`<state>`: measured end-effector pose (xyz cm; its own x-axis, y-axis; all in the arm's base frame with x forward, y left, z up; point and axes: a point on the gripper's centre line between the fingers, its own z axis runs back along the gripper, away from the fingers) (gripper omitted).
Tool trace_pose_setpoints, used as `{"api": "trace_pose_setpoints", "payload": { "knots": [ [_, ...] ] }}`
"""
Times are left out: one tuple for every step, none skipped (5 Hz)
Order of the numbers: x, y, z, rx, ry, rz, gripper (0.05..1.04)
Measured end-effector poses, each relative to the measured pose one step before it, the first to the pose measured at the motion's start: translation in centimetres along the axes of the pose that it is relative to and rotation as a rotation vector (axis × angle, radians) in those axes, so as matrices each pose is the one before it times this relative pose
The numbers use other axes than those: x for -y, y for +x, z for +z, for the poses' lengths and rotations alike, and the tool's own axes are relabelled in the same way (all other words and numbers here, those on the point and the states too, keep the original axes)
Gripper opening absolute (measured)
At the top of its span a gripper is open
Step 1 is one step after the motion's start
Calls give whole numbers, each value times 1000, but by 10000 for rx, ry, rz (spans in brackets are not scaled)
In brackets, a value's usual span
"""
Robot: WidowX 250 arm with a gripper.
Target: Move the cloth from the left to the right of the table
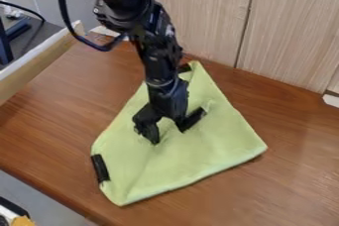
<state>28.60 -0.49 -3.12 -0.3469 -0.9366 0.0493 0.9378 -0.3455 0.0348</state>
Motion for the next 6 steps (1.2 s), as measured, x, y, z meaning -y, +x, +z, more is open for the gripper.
{"api": "trace_pose_setpoints", "payload": {
  "knots": [
    [540, 38, 207, -62, -63, -125, 997],
    [-206, -611, 614, -118, 68, -44, 999],
    [-373, -464, 1551, -274, 363, -28, 999],
    [-203, 123, 1869, -67, 429, -135, 999],
    [111, 393, 1981, 47, 303, -240, 999],
    [456, -289, 1786, -456, 60, -363, 999]
  ]
}}
